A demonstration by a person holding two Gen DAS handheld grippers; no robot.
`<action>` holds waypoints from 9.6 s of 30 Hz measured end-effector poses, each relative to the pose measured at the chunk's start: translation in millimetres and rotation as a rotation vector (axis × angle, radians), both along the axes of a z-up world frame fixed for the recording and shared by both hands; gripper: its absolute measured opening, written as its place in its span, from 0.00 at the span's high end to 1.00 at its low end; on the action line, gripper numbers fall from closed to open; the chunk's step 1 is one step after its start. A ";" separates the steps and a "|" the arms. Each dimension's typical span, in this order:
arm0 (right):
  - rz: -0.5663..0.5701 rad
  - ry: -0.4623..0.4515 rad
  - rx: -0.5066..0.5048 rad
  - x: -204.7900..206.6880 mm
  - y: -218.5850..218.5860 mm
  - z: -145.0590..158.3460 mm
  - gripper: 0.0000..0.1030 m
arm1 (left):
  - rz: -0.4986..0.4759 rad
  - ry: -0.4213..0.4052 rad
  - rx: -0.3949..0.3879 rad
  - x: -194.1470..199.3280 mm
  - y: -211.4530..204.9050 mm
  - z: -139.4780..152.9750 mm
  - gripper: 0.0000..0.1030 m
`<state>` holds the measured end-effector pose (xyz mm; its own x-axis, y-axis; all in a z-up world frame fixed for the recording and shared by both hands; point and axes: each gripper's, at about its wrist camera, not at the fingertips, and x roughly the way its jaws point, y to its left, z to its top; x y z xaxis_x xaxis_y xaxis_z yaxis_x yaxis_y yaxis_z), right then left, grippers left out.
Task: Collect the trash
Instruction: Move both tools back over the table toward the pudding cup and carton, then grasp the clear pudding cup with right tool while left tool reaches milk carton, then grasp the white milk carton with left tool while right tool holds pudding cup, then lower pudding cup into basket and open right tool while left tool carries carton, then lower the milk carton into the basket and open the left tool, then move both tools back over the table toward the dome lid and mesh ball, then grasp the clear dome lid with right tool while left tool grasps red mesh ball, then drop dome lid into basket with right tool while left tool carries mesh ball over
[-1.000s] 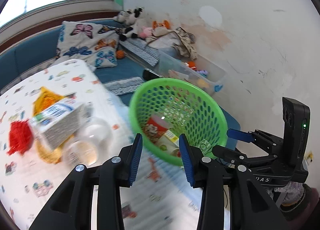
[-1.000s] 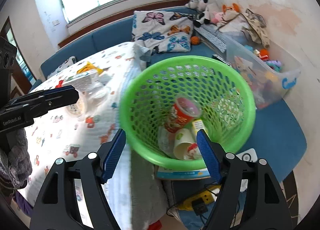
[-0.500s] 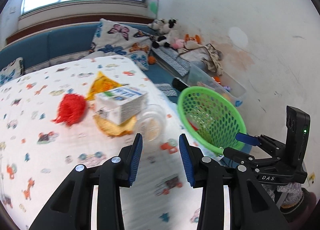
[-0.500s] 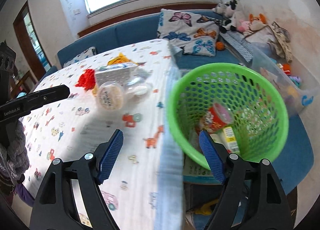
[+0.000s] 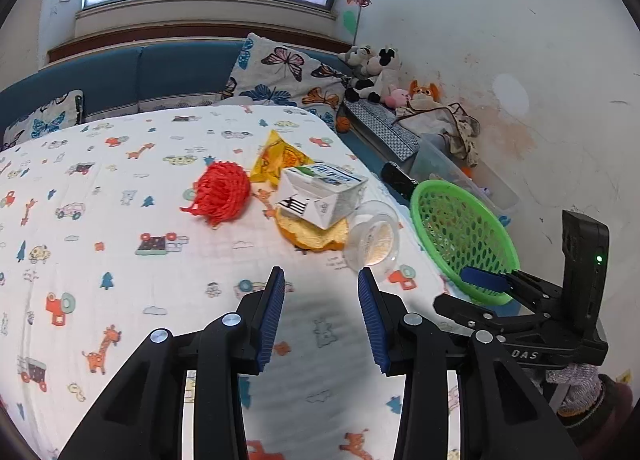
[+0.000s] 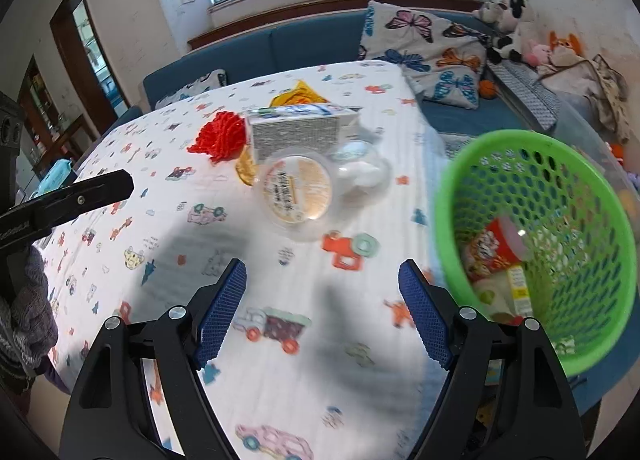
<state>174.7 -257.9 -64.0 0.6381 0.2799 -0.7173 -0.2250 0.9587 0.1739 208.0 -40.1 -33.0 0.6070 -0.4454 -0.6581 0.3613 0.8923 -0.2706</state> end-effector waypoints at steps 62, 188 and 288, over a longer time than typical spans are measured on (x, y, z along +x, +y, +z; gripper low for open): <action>-0.042 0.017 0.030 15.2 -23.4 6.4 0.34 | -0.249 0.000 0.197 107.8 -74.7 0.9 0.30; -0.272 -0.014 0.057 -39.3 -136.9 19.1 0.26 | -0.287 -0.035 0.252 46.0 -130.9 17.8 0.30; 0.007 0.014 -0.081 88.1 5.1 -6.7 0.42 | -0.019 0.044 0.268 153.0 -5.0 -25.5 0.64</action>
<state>262.8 -252.8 -70.7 0.6257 0.2250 -0.7469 -0.2302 0.9681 0.0988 361.0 -45.1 -58.5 0.5682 -0.2629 -0.7797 0.3715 0.9275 -0.0420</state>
